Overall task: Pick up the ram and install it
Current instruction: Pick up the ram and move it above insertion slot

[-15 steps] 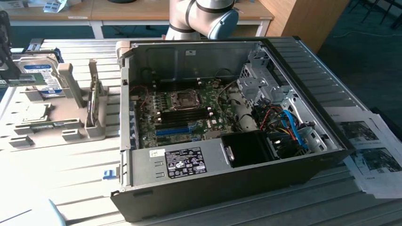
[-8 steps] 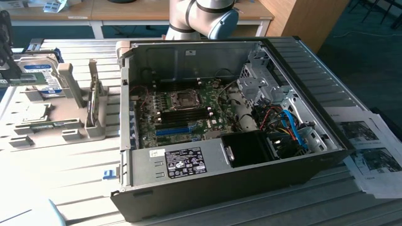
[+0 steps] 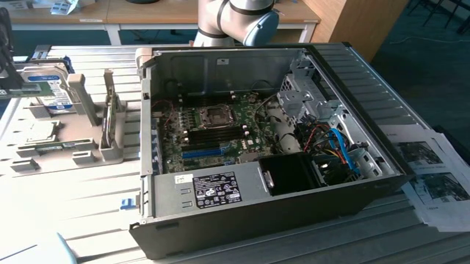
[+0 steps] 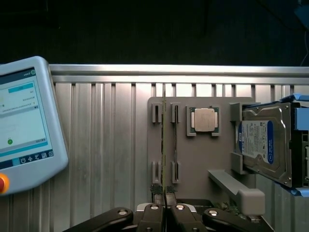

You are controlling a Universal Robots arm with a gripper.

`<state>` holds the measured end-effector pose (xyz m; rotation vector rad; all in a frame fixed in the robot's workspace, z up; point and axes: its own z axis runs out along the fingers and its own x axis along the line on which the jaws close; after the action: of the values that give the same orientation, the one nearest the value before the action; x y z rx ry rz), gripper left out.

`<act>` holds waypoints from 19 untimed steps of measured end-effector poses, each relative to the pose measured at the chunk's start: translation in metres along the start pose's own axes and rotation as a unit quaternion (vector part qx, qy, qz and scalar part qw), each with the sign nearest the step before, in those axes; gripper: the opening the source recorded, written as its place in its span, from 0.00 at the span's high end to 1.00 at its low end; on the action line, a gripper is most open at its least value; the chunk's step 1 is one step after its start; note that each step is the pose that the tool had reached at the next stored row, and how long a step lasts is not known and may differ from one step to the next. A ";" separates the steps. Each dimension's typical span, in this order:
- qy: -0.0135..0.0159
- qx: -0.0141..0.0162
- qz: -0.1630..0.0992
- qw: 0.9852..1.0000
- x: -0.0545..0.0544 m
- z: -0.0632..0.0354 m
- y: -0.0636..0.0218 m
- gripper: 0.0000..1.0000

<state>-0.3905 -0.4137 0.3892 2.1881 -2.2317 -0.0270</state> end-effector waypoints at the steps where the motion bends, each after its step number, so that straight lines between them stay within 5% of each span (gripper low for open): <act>1: 0.000 0.000 0.000 1.000 0.000 -0.0013 0.0000 0.88; 19: 0.000 0.000 0.000 1.000 0.000 -0.0105 -0.0014 0.88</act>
<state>-0.3889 -0.4138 0.3996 2.1882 -2.2313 -0.0270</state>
